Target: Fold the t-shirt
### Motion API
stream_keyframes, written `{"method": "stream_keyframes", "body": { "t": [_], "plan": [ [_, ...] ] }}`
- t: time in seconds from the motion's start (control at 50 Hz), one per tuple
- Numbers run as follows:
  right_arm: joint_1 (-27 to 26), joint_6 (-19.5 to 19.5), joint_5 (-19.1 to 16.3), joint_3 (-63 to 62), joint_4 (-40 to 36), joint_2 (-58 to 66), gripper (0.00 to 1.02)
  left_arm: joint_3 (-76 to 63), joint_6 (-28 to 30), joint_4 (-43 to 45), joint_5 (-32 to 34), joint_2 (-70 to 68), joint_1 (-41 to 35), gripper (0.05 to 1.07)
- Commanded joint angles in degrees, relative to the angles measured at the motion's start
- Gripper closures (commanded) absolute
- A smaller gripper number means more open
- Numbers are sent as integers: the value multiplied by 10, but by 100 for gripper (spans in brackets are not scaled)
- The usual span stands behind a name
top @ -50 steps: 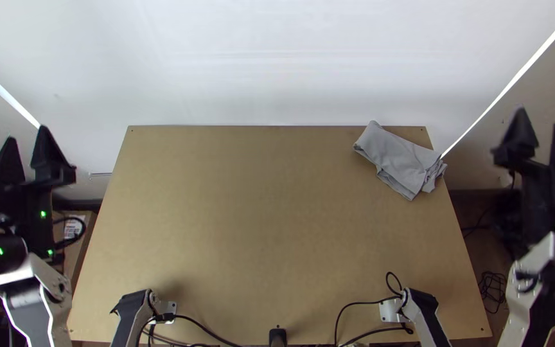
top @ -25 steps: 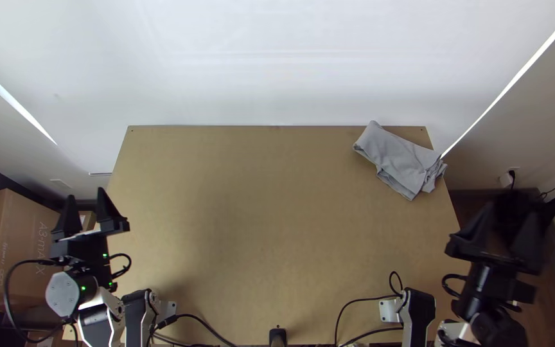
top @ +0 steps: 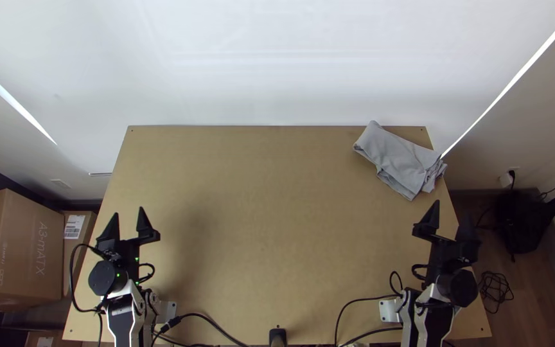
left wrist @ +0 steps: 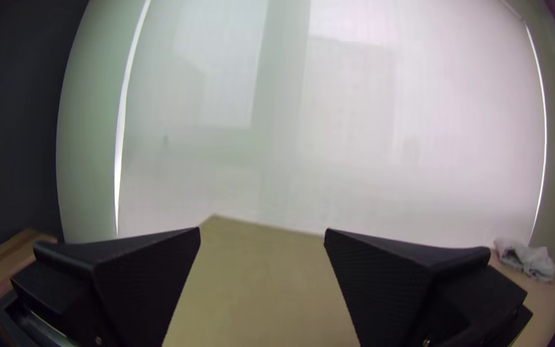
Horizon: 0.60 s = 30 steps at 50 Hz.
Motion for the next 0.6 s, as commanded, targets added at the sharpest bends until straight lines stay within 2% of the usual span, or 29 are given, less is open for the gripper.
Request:
{"method": "stream_keyframes", "body": {
  "t": [0.0,0.04,0.2,0.28,0.58],
  "plan": [
    [-3,-17,5,-36,41,-6,3,-21,30,-26,2,-4,-1,10],
    [-2,-28,5,-47,36,-6,3,-20,31,-32,1,-2,-1,10],
    [4,-44,6,-42,-122,-2,3,-20,38,-32,-5,-4,5,10],
    [-10,-60,16,-42,-123,5,3,-20,38,-32,-5,-4,7,10],
    [-9,-60,16,-42,-121,-3,3,-20,38,-32,-5,-4,6,10]
  ]
}}
